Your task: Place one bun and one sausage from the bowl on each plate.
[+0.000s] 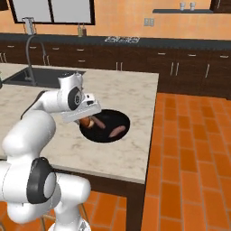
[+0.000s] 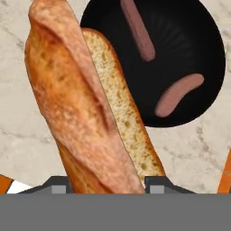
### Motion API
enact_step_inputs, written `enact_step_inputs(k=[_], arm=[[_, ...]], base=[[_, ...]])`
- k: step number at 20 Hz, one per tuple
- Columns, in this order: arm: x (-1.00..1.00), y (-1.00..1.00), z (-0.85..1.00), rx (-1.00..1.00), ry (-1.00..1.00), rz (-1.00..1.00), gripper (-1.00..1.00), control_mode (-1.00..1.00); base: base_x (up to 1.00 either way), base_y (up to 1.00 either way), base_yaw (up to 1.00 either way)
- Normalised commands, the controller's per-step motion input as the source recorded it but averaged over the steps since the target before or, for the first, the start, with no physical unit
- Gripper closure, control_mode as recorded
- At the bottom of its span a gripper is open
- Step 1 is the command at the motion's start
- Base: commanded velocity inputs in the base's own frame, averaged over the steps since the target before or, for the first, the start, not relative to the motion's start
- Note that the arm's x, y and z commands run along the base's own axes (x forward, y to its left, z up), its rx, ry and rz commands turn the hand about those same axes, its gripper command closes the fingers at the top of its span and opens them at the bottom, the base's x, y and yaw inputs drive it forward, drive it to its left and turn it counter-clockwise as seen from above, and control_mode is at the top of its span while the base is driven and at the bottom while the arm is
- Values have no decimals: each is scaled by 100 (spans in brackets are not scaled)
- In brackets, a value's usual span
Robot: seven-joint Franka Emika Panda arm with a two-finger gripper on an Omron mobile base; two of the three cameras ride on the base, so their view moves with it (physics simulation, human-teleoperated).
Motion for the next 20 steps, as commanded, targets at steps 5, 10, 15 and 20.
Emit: enact_step_inputs(k=[5,10,15,20], arm=[[0,0,0,0,0,0,100,100],[0,0,0,0,0,0,100,100],[0,0,0,0,0,0,100,100],[0,0,0,0,0,0,100,100]], base=[[-74,73,3],[-50,100,-4],[-24,100,-7],[-2,100,-8]])
